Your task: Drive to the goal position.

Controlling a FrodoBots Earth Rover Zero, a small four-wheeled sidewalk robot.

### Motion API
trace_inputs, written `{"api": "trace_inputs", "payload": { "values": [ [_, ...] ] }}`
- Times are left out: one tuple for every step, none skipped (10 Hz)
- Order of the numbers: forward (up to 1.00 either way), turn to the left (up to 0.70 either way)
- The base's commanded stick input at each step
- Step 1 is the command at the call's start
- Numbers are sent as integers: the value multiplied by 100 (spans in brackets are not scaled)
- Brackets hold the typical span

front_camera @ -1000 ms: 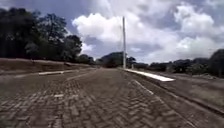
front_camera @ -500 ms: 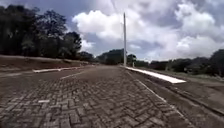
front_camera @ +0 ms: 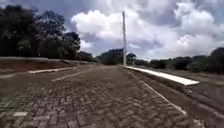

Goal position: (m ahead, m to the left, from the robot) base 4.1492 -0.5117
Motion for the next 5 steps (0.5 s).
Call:
{"api": "trace_inputs", "payload": {
  "values": [
    [100, 0],
    [100, 0],
    [100, 0],
    [100, 0],
    [100, 0]
  ]
}}
